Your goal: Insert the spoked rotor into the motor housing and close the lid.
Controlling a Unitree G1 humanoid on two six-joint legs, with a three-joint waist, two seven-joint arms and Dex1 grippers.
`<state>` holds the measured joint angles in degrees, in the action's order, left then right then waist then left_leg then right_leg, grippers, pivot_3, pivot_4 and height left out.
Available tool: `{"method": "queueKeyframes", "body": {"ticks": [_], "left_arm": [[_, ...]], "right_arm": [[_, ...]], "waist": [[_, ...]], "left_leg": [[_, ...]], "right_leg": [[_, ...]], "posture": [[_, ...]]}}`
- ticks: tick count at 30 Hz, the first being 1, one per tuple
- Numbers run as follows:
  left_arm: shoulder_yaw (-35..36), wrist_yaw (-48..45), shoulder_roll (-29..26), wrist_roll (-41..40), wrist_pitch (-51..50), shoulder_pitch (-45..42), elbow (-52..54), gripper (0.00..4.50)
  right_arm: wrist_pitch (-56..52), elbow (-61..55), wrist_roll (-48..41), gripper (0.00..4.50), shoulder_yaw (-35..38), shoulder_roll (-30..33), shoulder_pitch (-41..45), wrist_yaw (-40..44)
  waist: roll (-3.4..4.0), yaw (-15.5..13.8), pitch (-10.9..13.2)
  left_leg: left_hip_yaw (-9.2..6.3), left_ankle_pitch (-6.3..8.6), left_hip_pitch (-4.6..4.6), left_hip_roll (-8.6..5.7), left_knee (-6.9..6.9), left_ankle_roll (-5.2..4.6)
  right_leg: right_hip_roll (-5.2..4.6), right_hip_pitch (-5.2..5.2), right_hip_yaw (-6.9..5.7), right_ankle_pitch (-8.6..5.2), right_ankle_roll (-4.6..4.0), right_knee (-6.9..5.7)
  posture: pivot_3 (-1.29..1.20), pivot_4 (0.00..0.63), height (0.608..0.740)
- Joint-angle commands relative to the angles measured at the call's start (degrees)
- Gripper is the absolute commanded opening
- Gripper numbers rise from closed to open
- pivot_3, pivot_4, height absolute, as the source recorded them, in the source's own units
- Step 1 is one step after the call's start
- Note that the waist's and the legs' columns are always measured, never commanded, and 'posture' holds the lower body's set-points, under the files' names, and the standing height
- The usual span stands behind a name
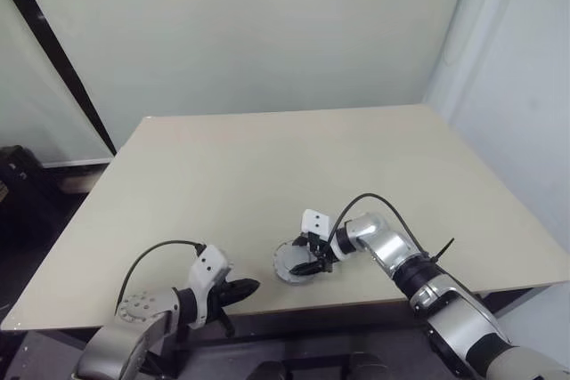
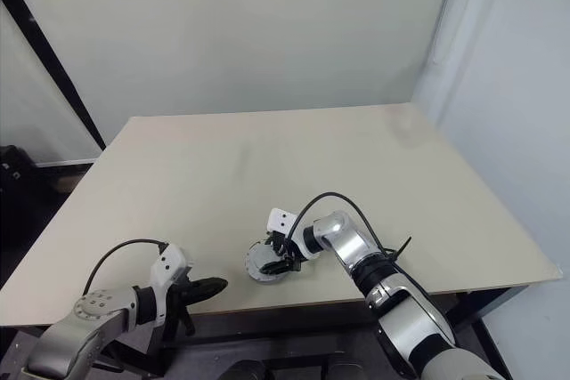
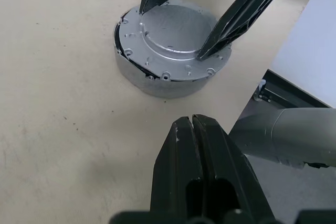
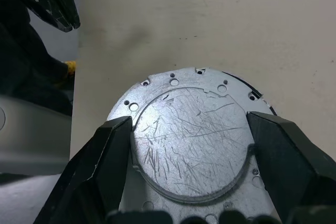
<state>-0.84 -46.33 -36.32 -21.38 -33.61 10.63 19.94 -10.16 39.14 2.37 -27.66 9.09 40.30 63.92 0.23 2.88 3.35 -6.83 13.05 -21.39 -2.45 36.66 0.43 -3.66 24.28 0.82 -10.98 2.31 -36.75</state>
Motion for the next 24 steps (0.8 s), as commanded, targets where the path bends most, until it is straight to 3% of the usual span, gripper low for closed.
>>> {"method": "queueKeyframes", "body": {"ticks": [1,24], "left_arm": [[0.9,0.3,0.1,-0.6,0.9,-1.3,1.2,0.0],[-1.0,0.5,1.6,0.3,2.1,-4.4,-2.0,0.0]], "right_arm": [[-0.4,0.7,0.0,3.28,1.9,-0.1,1.5,-0.6],[-7.0,0.5,2.2,3.28,2.8,-2.4,0.5,-8.2]], "waist": [[0.0,0.0,0.0],[0.1,0.0,0.1]], "left_leg": [[0.0,0.0,0.01,0.0,0.01,0.0],[-0.02,0.14,0.62,0.15,0.13,0.28]], "right_leg": [[0.0,-0.01,0.0,0.0,0.0,0.0],[0.12,-0.59,0.01,0.0,-0.04,0.0]], "posture": [[0.0,0.0,0.74],[0.0,0.0,0.74]]}}
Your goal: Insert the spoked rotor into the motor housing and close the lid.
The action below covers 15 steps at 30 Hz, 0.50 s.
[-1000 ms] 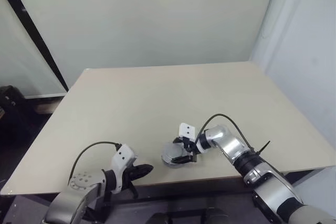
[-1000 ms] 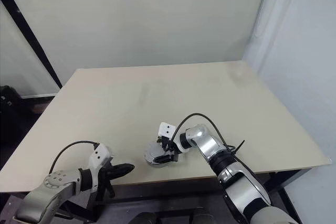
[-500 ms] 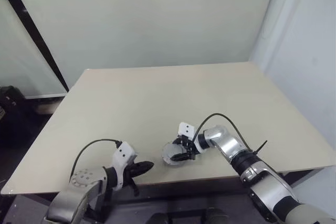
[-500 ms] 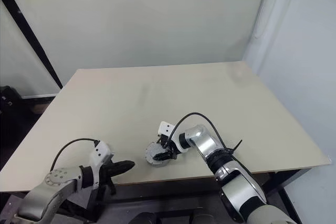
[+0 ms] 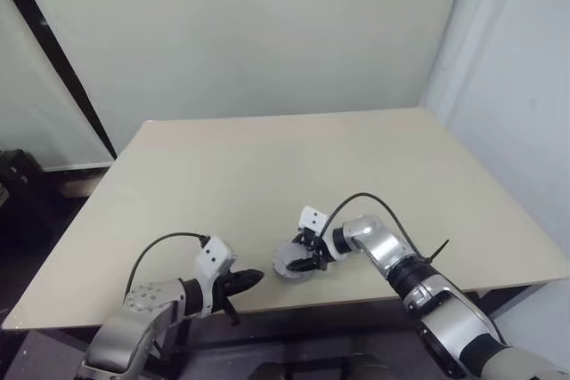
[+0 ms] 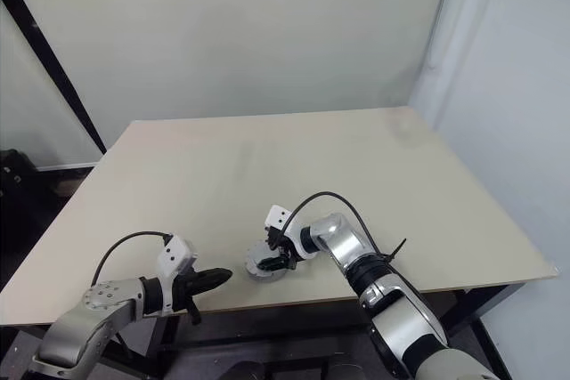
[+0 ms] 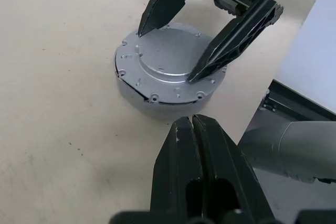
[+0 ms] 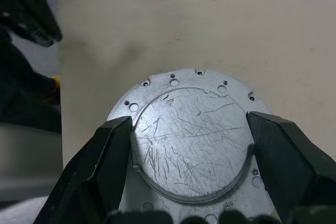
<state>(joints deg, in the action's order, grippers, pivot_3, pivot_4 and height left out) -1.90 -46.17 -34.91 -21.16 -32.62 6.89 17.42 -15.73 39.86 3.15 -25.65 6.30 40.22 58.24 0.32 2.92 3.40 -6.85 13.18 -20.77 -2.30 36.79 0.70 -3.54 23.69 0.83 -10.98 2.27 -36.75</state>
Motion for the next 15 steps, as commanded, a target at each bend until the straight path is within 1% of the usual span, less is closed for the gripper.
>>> {"method": "queueKeyframes", "body": {"ticks": [1,5,10,15], "left_arm": [[0.0,0.3,0.2,0.1,1.2,-0.7,0.4,0.0],[0.1,0.5,0.3,0.1,1.2,-0.6,0.3,0.0],[1.7,1.0,1.1,-1.1,0.7,-1.2,-0.1,0.0],[4.1,1.9,2.2,-2.5,0.4,-2.4,-0.9,0.0]], "right_arm": [[-1.9,-0.3,1.2,3.28,1.0,0.2,0.5,-2.7],[-3.1,-0.9,0.8,3.28,1.3,-0.1,0.5,-3.1],[-4.3,-2.1,0.0,3.28,2.1,-0.5,0.2,-3.1],[-5.4,-2.9,0.0,3.28,2.3,-0.6,-0.1,-3.6]], "waist": [[0.01,0.0,0.0],[0.03,0.0,0.0],[0.02,0.0,0.0],[0.02,0.0,0.0]], "left_leg": [[-0.01,0.01,-0.01,0.0,0.0,0.01],[-0.03,0.02,-0.13,0.0,0.0,0.03],[-0.01,0.02,-0.65,-0.06,0.01,0.02],[-0.06,-0.01,-0.6,-0.03,0.01,0.0]], "right_leg": [[-0.01,0.01,-0.01,0.0,0.0,0.01],[-0.17,0.11,-0.16,-0.01,0.0,0.08],[-0.25,0.6,-0.21,-0.01,0.0,0.08],[-0.12,0.64,-0.19,0.01,0.0,-0.03]], "posture": [[0.0,0.0,0.74],[0.0,0.0,0.74],[0.0,0.0,0.74],[0.0,0.0,0.74]]}}
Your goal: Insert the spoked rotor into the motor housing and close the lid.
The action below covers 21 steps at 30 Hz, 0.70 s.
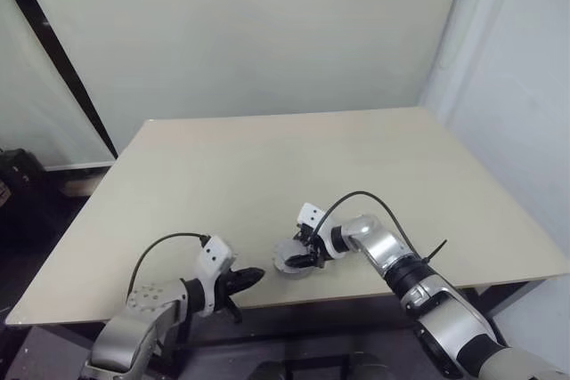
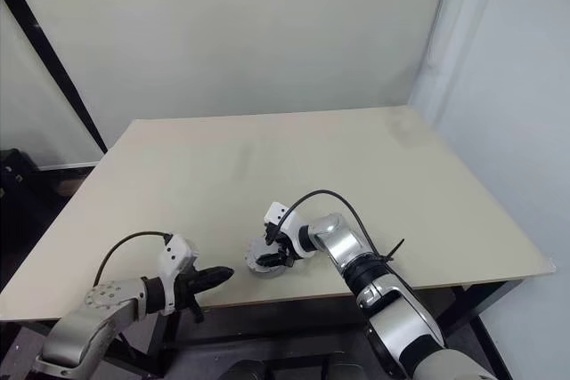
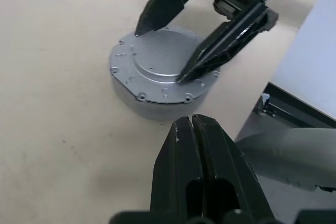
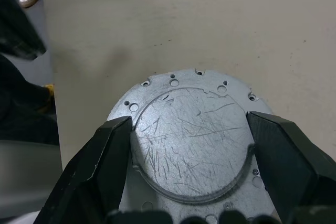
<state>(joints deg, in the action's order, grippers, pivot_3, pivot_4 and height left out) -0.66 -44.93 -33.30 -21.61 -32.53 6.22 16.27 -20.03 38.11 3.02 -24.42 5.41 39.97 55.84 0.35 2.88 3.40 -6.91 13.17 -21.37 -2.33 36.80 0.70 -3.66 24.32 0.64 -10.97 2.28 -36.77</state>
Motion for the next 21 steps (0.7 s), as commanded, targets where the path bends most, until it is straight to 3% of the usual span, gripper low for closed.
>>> {"method": "queueKeyframes", "body": {"ticks": [1,11,21], "left_arm": [[3.3,0.9,0.8,-2.4,0.2,-2.1,0.1,0.0],[4.4,1.4,1.6,-3.2,-0.2,-3.8,-1.5,0.0],[4.1,1.3,1.7,-3.0,-0.1,-3.4,-1.4,0.0]], "right_arm": [[-1.4,-1.4,0.1,3.28,1.1,0.2,0.0,-1.3],[-4.7,-3.6,-1.9,3.28,2.3,0.1,-1.0,-1.2],[1.9,-4.3,-4.5,3.28,4.1,0.3,-2.4,0.8]], "waist": [[-0.01,0.0,0.0],[-0.01,0.0,0.0],[-0.01,0.0,0.0]], "left_leg": [[-0.01,-0.01,0.01,0.02,0.0,0.0],[0.03,-0.02,0.28,0.04,0.0,0.02],[0.06,-0.02,0.24,0.04,-0.02,0.03]], "right_leg": [[0.05,0.0,0.01,0.0,0.0,-0.01],[0.14,-0.12,0.12,0.0,0.0,0.0],[0.14,-0.1,0.13,0.0,0.0,0.0]], "posture": [[0.0,0.0,0.74],[0.0,0.0,0.74],[0.0,0.0,0.74]]}}
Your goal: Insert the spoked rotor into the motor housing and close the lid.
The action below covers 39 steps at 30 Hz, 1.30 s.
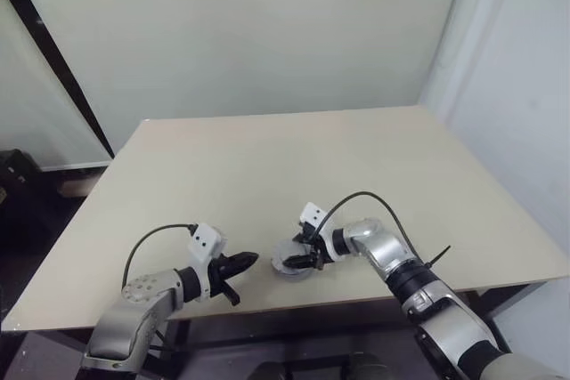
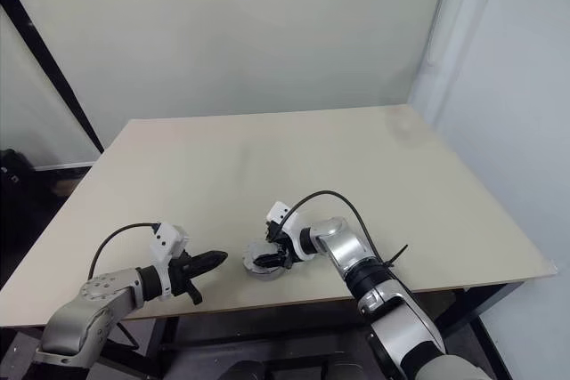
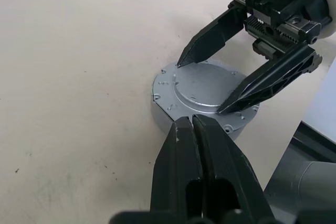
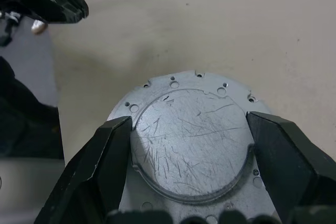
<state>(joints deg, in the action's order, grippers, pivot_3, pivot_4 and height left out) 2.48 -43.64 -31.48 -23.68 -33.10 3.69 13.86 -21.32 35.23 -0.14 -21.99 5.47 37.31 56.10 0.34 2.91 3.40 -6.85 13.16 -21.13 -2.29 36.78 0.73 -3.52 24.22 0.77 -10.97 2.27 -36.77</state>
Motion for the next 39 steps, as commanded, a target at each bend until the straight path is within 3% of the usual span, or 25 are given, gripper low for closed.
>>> {"method": "queueKeyframes", "body": {"ticks": [1,39], "left_arm": [[0.9,0.0,-0.1,-0.8,0.5,-0.8,1.0,0.0],[-1.5,-0.3,-0.4,0.1,0.4,-1.9,1.0,0.0]], "right_arm": [[4.1,-1.5,-1.4,3.28,1.6,0.3,0.0,1.2],[10.4,2.8,5.7,3.28,-2.9,2.4,0.9,1.7]], "waist": [[0.0,0.0,0.0],[-0.01,0.0,0.0]], "left_leg": [[0.0,0.0,0.0,0.0,0.0,0.0],[0.01,0.04,0.15,-0.02,-0.18,0.07]], "right_leg": [[0.0,0.0,0.0,0.0,0.0,0.0],[0.0,-0.14,0.05,0.0,0.0,0.04]], "posture": [[0.0,0.0,0.74],[0.0,0.0,0.74]]}}
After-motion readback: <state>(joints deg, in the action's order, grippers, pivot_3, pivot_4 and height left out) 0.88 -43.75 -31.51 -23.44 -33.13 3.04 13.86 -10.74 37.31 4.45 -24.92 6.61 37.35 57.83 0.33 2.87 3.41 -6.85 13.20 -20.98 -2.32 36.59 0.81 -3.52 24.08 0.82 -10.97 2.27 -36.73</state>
